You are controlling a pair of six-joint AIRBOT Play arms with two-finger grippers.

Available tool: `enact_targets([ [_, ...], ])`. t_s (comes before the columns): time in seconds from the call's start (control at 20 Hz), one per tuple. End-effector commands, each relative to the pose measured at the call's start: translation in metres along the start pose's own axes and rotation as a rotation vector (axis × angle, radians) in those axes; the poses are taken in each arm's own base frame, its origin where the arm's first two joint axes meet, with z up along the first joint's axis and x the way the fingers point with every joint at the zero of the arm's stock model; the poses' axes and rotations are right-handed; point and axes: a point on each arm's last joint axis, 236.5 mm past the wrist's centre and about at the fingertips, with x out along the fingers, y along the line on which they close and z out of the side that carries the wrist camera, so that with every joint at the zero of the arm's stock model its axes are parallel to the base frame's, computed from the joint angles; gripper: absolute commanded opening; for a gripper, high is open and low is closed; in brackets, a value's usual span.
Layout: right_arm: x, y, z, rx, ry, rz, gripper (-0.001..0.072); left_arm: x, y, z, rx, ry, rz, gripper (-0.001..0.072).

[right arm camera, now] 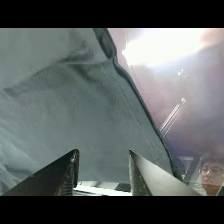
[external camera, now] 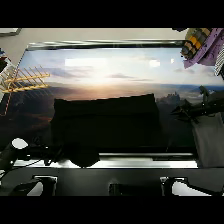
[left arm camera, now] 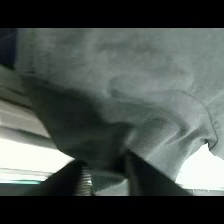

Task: Fold the clothes and pants, and hang the long-sleeved shirts on hangers.

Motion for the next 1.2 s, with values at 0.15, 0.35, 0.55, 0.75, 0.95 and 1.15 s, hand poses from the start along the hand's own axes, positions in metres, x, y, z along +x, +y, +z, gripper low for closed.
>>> enact_targets([
  [0.15,-0.007,0.009,-0.012,-0.023,0.027,0.02,0.0341,0.004,-0.003,0.003,0.0,-0.015,0.002,0.0019],
  [0.35,-0.01,-0.013,-0.021,-0.034,0.049,-0.079,0.0376,0.004,-0.003,0.003,0.004,-0.015,0.002,0.0019],
  [0.55,0.023,-0.034,-0.057,0.017,0.177,-0.073,0.0482,0.004,-0.002,0.001,0.027,-0.008,0.004,0.0019],
  [0.75,0.057,-0.055,-0.091,0.078,0.246,-0.073,0.0477,0.004,-0.002,0.0,0.027,-0.001,0.006,0.0019],
  [0.95,0.071,-0.065,-0.103,0.098,0.259,-0.078,0.0476,0.004,-0.002,0.0,0.026,0.0,0.005,0.0019],
  [1.15,0.075,-0.065,-0.094,0.104,0.216,-0.073,0.0475,0.004,-0.002,0.0,0.027,-0.001,0.005,0.0019],
])
